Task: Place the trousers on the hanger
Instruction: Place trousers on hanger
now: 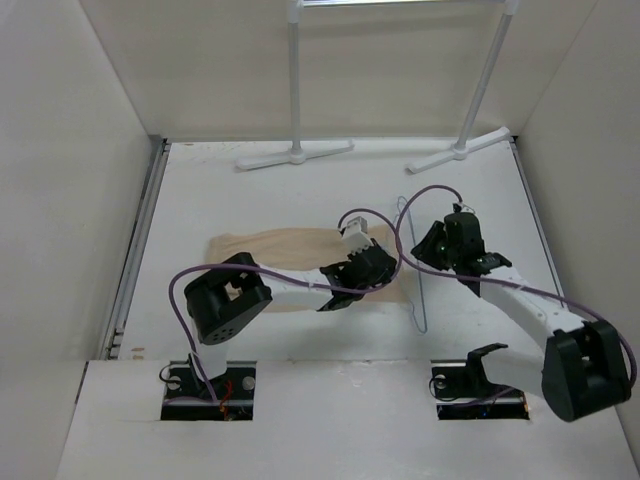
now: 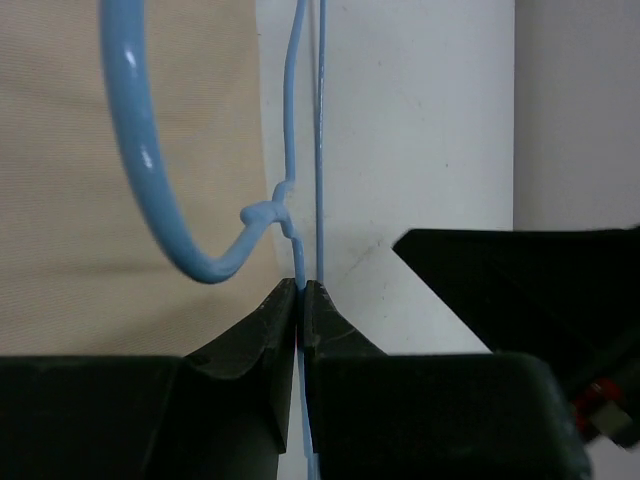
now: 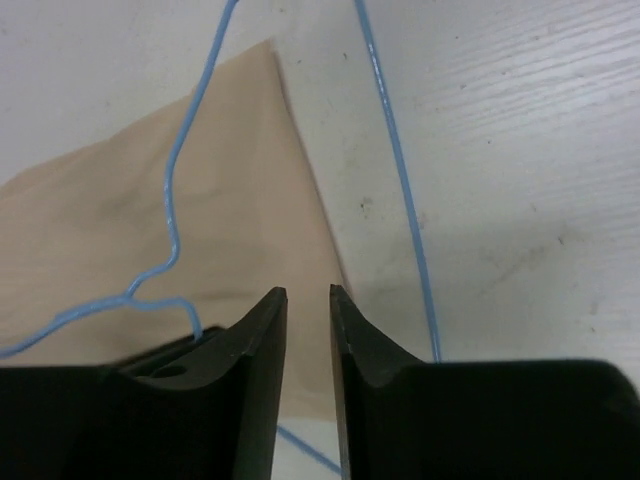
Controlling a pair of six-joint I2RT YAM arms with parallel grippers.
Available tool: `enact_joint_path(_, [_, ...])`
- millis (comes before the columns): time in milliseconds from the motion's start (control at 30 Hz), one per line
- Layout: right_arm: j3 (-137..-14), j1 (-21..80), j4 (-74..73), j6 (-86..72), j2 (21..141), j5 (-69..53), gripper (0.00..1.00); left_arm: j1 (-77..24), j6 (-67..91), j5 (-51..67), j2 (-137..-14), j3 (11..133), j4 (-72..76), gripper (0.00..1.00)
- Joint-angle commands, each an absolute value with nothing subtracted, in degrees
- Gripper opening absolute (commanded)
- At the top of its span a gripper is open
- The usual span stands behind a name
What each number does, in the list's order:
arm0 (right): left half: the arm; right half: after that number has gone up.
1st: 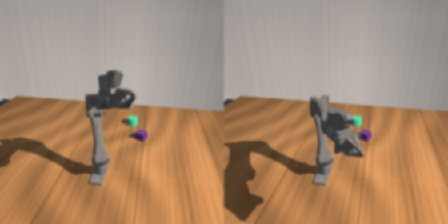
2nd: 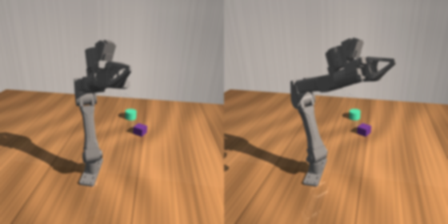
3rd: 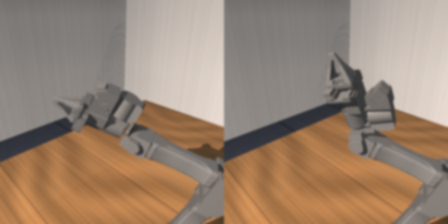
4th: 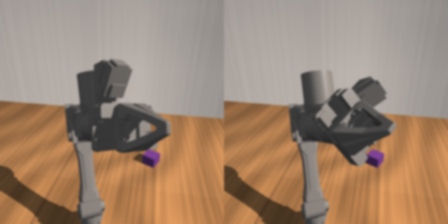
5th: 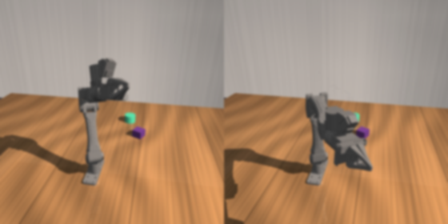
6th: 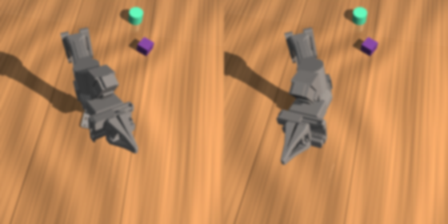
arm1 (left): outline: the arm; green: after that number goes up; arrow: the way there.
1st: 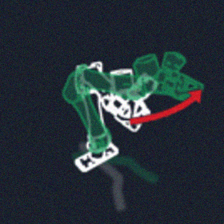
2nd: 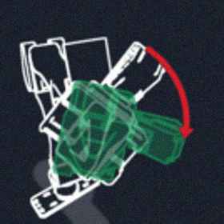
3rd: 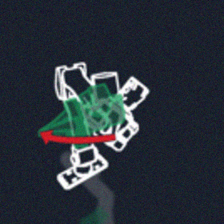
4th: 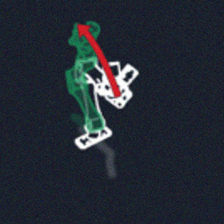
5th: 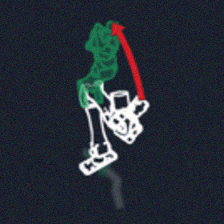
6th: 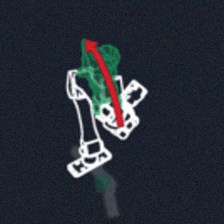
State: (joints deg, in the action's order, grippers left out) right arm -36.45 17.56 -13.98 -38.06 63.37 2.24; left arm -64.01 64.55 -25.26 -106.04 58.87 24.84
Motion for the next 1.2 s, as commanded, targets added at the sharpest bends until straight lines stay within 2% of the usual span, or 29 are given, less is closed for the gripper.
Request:
enact_joint_path(0, [-34.5,14.7,2.4,-41.4,68.4,-4.3,0.34,-63.9,67.7,-28.4,-102.2,57.4,29.4,0.0])
enact_joint_path(33, [-34.7,14.3,3.3,-41.3,70.9,-5.4,0.38,-63.9,67.7,-28.6,-101.9,57.0,29.3,0.0])
enact_joint_path(167, [-36.6,14.3,5.9,-39.7,79.7,-6.4,0.42,-63.1,67.7,-28.7,-101.2,55.6,29.2,0.0])
enact_joint_path(333, [-37.7,15.6,8.4,-40.2,86.4,-7.7,0.42,-62.8,67.7,-27.7,-101.6,55.5,28.8,0.0])
enact_joint_path(567, [-37.9,17.5,7.5,-41.2,89.1,-8.1,0.41,-62.5,67.8,-26.8,-101.4,54.6,28.0,0.0])
enact_joint_path(700, [-36.8,18.7,5.6,-42.3,88.0,-8.0,0.23,-62.5,67.7,-26.6,-101.1,53.1,27.3,0.0])
enact_joint_path(767, [-36.1,18.7,5.7,-42.8,87.5,-8.3,0.09,-62.3,67.7,-26.8,-100.6,51.7,27.3,0.0])
enact_joint_path(833, [-35.7,18.6,6.6,-43.6,86.1,-8.9,0.03,-62.1,67.6,-27.0,-99.8,50.4,27.3,0.0])
enact_joint_path(1000, [-38.7,16.3,5.2,-44.6,78.3,-9.8,0.01,-61.8,67.1,-27.6,-96.3,46.7,25.6,0.0])
enact_joint_path(1167, [-42.9,12.3,-1.9,-43.2,76.6,-9.4,0.01,-60.7,65.9,-27.7,-92.6,42.5,24.2,0.0])
